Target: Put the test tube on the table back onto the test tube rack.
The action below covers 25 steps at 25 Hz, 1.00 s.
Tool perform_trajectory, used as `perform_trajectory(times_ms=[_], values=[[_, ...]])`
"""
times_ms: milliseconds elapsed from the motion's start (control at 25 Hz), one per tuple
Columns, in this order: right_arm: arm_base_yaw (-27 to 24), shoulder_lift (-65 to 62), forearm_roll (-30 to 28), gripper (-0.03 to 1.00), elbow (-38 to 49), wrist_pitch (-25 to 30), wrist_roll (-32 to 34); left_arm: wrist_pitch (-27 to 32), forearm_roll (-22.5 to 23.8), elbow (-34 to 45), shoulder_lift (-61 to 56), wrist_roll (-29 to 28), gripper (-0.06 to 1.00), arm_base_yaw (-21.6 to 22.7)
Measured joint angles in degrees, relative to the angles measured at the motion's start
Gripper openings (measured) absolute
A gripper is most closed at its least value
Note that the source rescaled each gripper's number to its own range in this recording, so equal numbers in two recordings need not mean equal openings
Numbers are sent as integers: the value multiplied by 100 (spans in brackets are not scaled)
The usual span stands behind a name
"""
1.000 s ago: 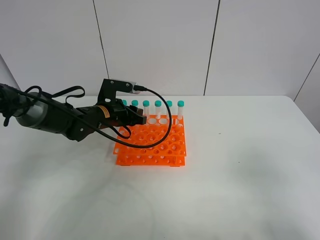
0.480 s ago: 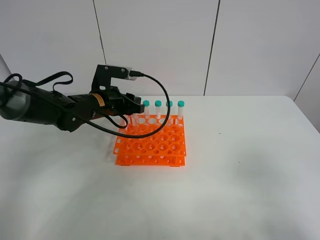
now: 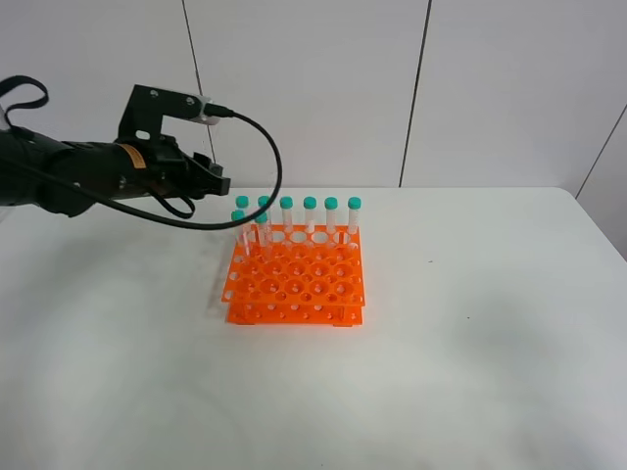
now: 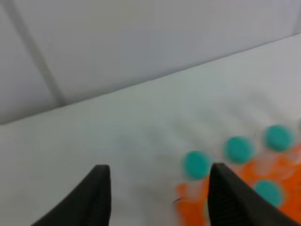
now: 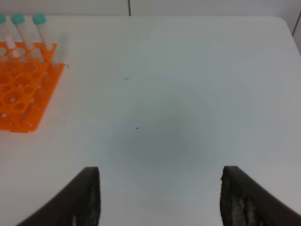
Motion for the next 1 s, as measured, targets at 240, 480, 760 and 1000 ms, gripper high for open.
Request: perform_trajectory(times_ms=[240,480,760,1000], values=[[0,0,0,59,0,0,0,124,-332,363,-285,31,34,781],[0,0,0,59,0,0,0,76,-645,812,-414,123,34,1095],[0,0,0,59,0,0,0,247,-1938,1106,-853,1635,34,1101],[0,0,0,59,0,0,0,551,-2611,1515,-1391,2296,34,1101]])
